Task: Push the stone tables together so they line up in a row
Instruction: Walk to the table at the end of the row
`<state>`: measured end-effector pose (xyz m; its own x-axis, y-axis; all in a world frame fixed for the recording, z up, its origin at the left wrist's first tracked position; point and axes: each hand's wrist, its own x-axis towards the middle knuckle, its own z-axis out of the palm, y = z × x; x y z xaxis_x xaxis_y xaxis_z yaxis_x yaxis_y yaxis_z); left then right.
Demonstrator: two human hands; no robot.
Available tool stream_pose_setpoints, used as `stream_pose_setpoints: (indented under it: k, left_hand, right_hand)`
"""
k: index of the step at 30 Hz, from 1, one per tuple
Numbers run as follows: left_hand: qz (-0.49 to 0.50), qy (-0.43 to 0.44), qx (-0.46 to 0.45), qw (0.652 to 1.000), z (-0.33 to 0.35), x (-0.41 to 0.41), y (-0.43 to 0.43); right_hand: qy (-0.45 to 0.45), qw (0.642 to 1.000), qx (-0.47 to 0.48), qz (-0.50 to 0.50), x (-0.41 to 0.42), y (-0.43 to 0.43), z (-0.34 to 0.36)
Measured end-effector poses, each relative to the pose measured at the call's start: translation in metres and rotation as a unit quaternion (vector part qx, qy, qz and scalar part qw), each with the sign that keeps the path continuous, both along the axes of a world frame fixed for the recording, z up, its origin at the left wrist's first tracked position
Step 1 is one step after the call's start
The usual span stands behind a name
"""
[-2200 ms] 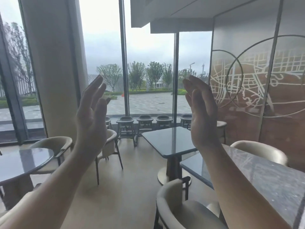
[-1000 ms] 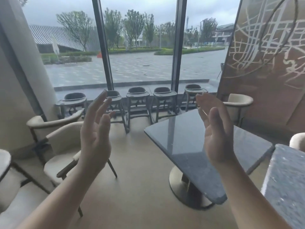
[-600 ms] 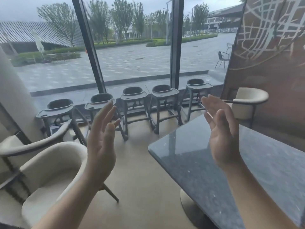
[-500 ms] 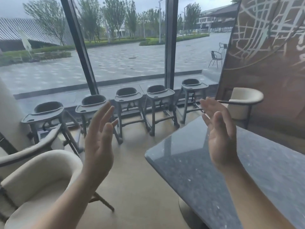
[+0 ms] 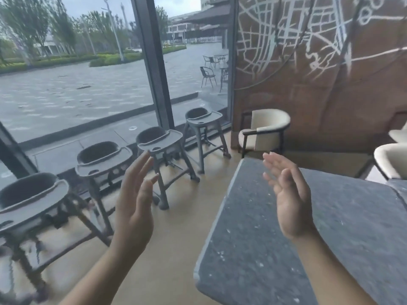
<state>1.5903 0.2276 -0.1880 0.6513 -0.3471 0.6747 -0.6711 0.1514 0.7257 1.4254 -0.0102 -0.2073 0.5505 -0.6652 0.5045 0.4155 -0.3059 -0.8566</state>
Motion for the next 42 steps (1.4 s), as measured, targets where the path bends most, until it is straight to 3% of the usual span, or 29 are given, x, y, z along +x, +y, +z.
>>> stream_pose_setpoints:
  k: [8, 16, 24, 31, 35, 42]
  left_hand:
    - [-0.157, 0.023, 0.006, 0.987, -0.018, 0.161, -0.096]
    - [-0.286, 0.021, 0.049, 0.957, -0.044, 0.264, -0.204]
    - [-0.403, 0.035, 0.073, 0.912, -0.056, 0.324, -0.277]
    - [-0.556, 0.054, 0.074, 0.826, -0.082, 0.376, -0.332]
    - [-0.652, 0.031, 0.084, 0.753, -0.095, 0.420, -0.347]
    - [-0.746, -0.016, 0.106, 0.657, -0.102, 0.452, -0.347]
  right_hand:
    - [0.013, 0.989, 0.025, -0.146, 0.106, -0.033, -0.029]
    - [0.003, 0.968, 0.059, -0.245, 0.197, -0.080, -0.060]
    - [0.017, 0.931, 0.094, -0.353, 0.231, -0.083, -0.070]
    - [0.012, 0.861, 0.102, -0.499, 0.280, -0.054, -0.086]
    - [0.012, 0.802, 0.107, -0.588, 0.339, -0.012, -0.096]
    - [0.046, 0.714, 0.130, -0.687, 0.407, 0.069, -0.091]
